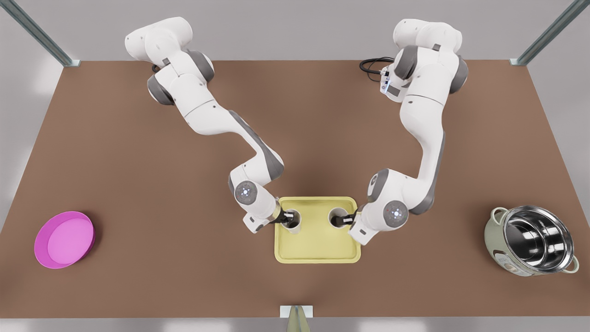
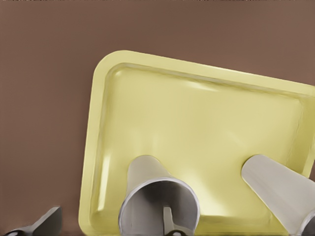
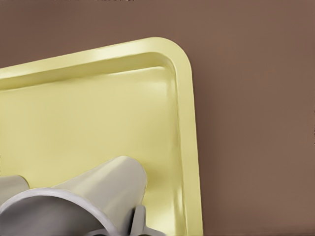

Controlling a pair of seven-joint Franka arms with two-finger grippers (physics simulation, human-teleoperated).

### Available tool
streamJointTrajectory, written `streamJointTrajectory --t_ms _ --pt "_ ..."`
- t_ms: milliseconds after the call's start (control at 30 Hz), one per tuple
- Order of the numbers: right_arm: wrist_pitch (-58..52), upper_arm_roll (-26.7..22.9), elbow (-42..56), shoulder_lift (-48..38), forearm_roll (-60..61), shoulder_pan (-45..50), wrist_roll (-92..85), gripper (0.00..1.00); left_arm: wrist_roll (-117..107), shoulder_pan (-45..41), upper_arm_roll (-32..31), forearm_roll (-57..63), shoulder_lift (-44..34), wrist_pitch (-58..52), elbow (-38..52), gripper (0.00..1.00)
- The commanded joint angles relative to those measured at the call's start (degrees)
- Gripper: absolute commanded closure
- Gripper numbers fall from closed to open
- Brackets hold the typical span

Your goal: Use both arms to respectively pick up the white IKEA cups from the middle-left and middle-right positions, then place the white IKEA cups onto the middle-middle tray, ensuring that the cups remain upright and do not tip over

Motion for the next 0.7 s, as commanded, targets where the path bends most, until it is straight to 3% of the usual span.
streamJointTrajectory --t_ms 0,33,133,200,233,267,367,400,667 --pt "0.2 0.1 0.2 0.1 -0.1 -0.1 20.3 0.58 -8.7 0.0 -0.1 0.6 -2.0 -5.9 0.0 0.00" --pt "0.2 0.1 0.2 0.1 -0.1 0.0 20.2 0.00 -10.1 0.3 -0.1 0.8 -5.2 -10.8 0.1 0.00" --pt "0.3 0.1 0.3 0.1 -0.2 -0.1 20.1 0.00 -2.3 2.5 0.2 9.7 -15.5 -29.3 0.3 0.00" --pt "0.2 0.1 0.2 0.1 -0.1 -0.1 19.4 0.00 5.8 11.0 -1.1 9.7 -21.5 -34.3 -0.9 0.00" --pt "0.2 0.1 0.2 0.1 -0.1 -0.1 19.3 0.00 12.8 11.3 0.1 10.6 -25.3 -31.4 -4.7 0.00" --pt "0.2 0.1 0.2 0.1 -0.1 -0.1 19.3 0.00 13.8 11.4 0.8 10.5 -37.8 -21.8 -21.4 0.00" --pt "0.2 0.1 0.2 0.1 -0.1 -0.4 19.2 0.00 13.8 11.1 -0.1 9.5 -35.5 -23.6 -19.1 0.00" --pt "0.2 0.1 0.3 0.0 -0.2 -0.5 19.2 0.00 13.3 11.5 -0.1 4.1 -35.5 -23.6 -19.1 0.00" --pt "-2.8 2.7 -0.7 -5.1 0.1 -2.2 17.6 0.00 13.9 11.9 -0.8 4.1 -36.0 -28.7 -17.9 0.00"
